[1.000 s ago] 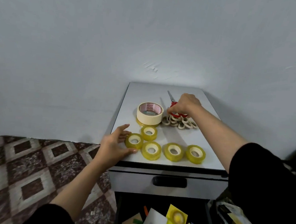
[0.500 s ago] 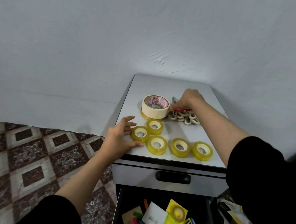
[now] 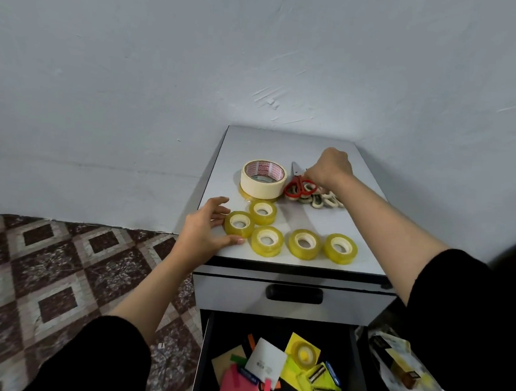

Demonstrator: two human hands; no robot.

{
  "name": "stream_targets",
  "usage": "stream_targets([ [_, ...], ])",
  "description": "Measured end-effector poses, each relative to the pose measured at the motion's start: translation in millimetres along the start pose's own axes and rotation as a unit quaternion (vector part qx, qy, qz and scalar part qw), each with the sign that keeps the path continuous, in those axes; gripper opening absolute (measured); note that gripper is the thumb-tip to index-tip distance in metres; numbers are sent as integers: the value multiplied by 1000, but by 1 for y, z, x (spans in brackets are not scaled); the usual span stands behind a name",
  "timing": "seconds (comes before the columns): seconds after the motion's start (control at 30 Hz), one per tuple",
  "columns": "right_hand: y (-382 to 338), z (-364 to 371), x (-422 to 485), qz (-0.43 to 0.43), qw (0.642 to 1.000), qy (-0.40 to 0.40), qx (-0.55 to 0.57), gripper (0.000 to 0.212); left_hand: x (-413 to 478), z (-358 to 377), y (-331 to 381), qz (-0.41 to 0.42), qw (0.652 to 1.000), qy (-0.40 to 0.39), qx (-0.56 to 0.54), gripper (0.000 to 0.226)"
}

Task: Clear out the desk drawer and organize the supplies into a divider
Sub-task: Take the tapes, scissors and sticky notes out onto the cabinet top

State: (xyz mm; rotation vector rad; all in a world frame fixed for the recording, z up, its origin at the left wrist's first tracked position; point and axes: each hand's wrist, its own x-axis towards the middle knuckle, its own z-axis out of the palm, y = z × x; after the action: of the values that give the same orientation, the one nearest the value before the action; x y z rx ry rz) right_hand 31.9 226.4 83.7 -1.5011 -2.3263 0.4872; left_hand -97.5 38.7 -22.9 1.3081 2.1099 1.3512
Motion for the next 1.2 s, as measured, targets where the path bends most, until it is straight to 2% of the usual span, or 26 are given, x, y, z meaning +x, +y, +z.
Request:
stream_targets([
  [0.1, 5, -6, -26, -7, 998, 39, 57, 18, -1, -1, 9, -35, 999, -2, 17, 85],
  [0.2, 11, -11, -61, -41, 992, 52, 110, 10, -9, 0, 17, -55, 998, -1, 27, 92],
  [0.27, 17, -17, -91, -65, 988, 48, 131, 14, -19, -1, 21, -58, 997, 5, 48, 95],
  [0.4, 39, -22, -155, -96, 975, -6, 200, 15, -46, -8, 18, -43, 990, 10, 131, 97],
  [0.5, 68, -10, -199, -99, 968, -68, 222, 26, -74, -6, 14, -29, 981, -3, 192, 99],
  [0.67, 123, 40, -243, -44, 965, -139, 217, 34, -135, 20, 6, 48, 983, 27, 176, 84],
  [0.77, 146, 68, -258, -28, 964, -170, 201, 35, -172, 45, -12, 1, 983, -44, 179, 71],
  [0.93, 171, 109, -269, -9, 963, -209, 171, 31, -211, 68, -54, -68, 955, -181, 225, 52],
  [1.03, 182, 129, -269, 8, 960, -234, 154, 16, -219, 74, -74, -93, 948, -209, 221, 36],
  [1.1, 189, 140, -265, 20, 959, -247, 139, 11, -219, 80, -84, -100, 941, -227, 229, 34],
  [1.2, 196, 155, -256, 48, 954, -271, 121, 21, -218, 91, -93, -104, 926, -260, 255, 33],
])
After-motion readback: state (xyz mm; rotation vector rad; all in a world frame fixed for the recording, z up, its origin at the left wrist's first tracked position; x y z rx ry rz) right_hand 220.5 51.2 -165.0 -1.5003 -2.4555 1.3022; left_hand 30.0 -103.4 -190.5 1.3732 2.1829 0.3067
